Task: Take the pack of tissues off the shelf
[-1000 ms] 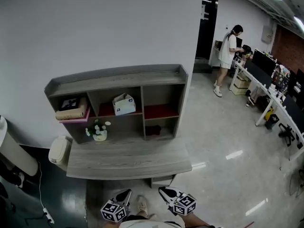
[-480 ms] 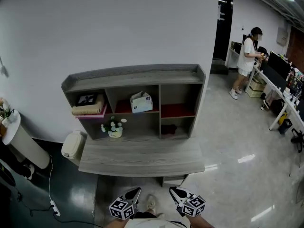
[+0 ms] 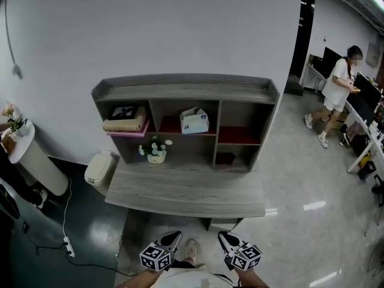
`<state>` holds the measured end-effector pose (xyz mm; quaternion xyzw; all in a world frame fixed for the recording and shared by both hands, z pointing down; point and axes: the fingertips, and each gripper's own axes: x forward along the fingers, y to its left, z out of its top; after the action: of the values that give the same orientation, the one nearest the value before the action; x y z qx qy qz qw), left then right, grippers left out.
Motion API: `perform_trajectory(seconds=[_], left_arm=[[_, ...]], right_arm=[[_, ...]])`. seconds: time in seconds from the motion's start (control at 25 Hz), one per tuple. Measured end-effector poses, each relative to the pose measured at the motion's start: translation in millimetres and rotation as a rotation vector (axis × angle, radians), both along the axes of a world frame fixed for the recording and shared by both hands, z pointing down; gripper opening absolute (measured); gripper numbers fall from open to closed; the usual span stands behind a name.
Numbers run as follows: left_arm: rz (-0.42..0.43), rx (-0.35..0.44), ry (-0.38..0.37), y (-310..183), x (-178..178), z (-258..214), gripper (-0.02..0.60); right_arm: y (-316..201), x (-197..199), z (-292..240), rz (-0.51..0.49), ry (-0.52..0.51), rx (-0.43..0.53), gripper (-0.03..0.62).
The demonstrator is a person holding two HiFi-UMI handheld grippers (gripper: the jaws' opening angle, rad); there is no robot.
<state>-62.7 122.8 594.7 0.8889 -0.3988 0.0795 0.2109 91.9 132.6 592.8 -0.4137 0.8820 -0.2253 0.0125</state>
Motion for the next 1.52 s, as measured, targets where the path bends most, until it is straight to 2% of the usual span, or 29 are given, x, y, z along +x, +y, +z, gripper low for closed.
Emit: perform_trajectory(seconds=[0.64,0.92,1.16,1.52], left_arm=[[-0.107,-0.004,0.001,-3,-35,1,0.012],[-0.146,-0.002,0.012,-35,-57,2,0.012],[-0.144,0.021,0.026,-74,-64,-4,0.012],[-0.117,0.009,0.031,-117,-65,1,0.012]], right_arm=[[-24,-23,4,-0.070,0.005,0.005,0.005],[-54,-33,0,-0.069,0.011,0.010,0.005],[-85,-38,-4,-0.058,0.024,0.019,0.005],[-128,-43,-1,-0.043,0.033,0.009,0.005]])
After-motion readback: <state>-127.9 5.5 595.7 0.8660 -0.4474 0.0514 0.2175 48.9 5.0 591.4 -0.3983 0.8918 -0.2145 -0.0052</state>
